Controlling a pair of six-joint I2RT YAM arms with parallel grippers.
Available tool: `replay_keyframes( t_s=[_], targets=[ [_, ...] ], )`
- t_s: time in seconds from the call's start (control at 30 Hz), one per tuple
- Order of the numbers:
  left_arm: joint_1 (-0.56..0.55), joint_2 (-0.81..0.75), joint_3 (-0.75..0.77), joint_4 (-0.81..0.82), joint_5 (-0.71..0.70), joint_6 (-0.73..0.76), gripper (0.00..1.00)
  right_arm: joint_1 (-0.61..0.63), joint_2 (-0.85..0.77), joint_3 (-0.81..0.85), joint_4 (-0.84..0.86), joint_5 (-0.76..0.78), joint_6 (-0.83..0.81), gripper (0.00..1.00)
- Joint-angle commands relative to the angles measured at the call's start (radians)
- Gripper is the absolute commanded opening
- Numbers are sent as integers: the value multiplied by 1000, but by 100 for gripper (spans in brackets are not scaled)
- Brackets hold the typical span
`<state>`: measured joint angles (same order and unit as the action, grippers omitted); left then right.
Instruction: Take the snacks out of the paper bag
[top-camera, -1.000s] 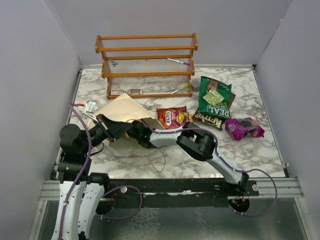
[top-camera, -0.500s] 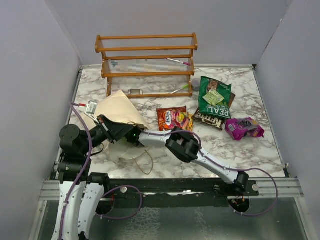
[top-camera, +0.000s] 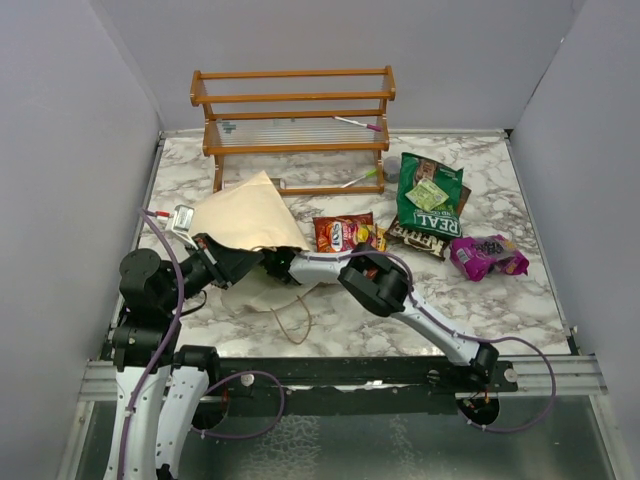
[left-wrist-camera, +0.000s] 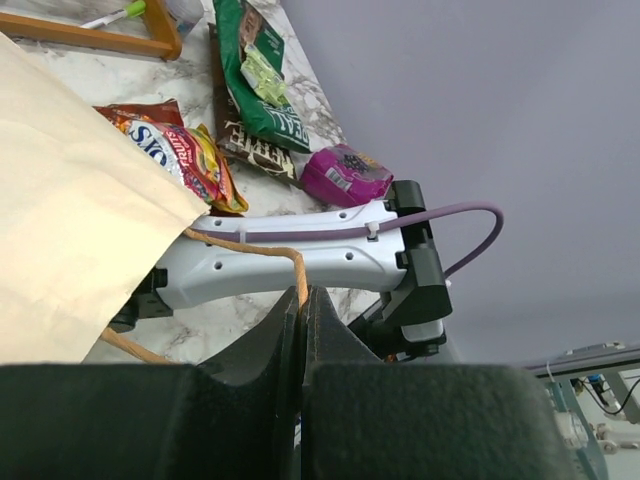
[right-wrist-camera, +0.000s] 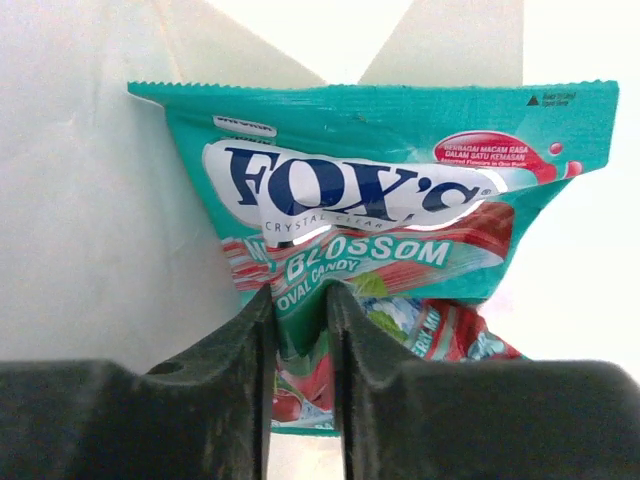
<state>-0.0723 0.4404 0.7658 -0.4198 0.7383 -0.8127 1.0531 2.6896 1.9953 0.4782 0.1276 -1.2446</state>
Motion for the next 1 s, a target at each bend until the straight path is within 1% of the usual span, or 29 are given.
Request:
replay_keyframes(
  t_s=[0.0,0.17,0.23,0.33,0.53,0.67,0.7,0.83,0.97],
  targets=[
    [-2,-13,18,11,-20,-14,0,17,-103,-118,35,47,10,19],
    [-3,-13,5,14,-56,-22,0,46,-197,-279,132,79,10,4],
    [-3,-11,2,17,-71,-24,0,55,-237,-344,159,83,27,1],
    [-3,-11,-2,18,-93,-26,0,64,-299,-444,209,98,62,1],
    [-3,-8,-17,62,-106,-55,0,112,-443,-621,228,85,165,1],
    [-3,0,-13,101,-114,-72,0,137,-537,-707,165,70,300,1],
    [-3,3,-12,108,-115,-75,0,160,-563,-729,145,61,328,1],
    [-3,16,-2,128,-119,-82,0,192,-660,-839,150,80,416,1],
    [-3,20,7,133,-125,-84,0,216,-747,-944,146,77,470,1]
  ],
)
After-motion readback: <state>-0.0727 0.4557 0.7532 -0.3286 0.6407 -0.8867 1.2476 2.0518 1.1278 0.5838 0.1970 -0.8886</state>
